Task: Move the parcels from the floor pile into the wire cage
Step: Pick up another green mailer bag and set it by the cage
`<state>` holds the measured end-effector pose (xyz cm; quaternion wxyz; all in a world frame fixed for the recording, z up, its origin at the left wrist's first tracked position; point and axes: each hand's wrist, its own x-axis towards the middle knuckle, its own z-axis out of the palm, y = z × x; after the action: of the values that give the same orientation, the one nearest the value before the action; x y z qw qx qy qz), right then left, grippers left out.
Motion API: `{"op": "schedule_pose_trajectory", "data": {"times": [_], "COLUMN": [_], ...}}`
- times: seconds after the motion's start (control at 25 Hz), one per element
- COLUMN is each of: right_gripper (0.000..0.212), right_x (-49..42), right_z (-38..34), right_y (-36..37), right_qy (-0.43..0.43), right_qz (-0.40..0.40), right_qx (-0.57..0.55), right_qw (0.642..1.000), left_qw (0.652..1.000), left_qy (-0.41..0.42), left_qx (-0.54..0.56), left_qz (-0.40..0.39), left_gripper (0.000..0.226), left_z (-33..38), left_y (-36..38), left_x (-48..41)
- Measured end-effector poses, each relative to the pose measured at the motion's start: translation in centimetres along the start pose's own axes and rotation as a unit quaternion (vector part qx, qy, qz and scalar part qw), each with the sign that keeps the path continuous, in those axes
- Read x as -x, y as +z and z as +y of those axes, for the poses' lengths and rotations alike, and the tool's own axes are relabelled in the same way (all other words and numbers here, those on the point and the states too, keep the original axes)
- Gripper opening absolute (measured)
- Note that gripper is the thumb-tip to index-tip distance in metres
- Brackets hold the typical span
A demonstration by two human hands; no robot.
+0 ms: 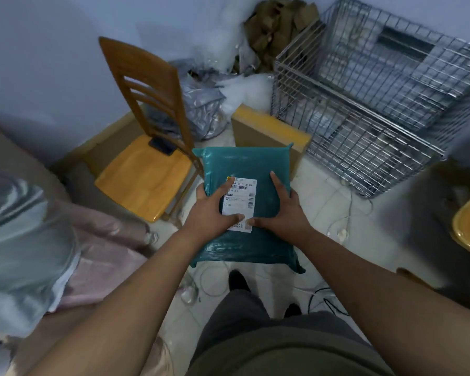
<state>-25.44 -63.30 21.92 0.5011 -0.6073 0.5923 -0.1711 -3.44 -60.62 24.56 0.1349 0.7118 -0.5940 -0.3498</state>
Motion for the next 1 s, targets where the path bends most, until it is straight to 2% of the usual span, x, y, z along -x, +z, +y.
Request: {"op": "schedule_pose_trajectory", "data": {"times": [0.2,0.4,0.72,1.0], "right_gripper": [0.129,0.130,0.128,0.127], "right_x": [-5.7,-12.9,-27.0,-37.0], "right_z": [-1.3,-1.0,0.1,3.4], "right_y": [-0.5,-1.0,-2.5,0.8], "right_qy": [0.034,0.068,0.080,0.114], "right_qz": [0.028,0.030,0.008,-0.011], "right_qx": [-0.013,-0.026,0.007,0.011], "right_qw": [0.999,0.997,0.997,0.993], "left_qw": [0.997,0.996,0.997,0.990], "left_qy": [0.052,0.031,0.014,-0.016], "left_qx": [-0.020,-0.028,-0.031,-0.042], "left_qz": [-0.044,-0.084,-0.075,-0.134], "left_gripper": [0.096,0.096,0.100,0.109], "left_z": [-0.4,-0.8,-1.0,-6.5], "left_y": [-2.2,-2.8,-2.3,-0.2], "left_x": [-8.3,-16.7,-30.1,-40.4]}}
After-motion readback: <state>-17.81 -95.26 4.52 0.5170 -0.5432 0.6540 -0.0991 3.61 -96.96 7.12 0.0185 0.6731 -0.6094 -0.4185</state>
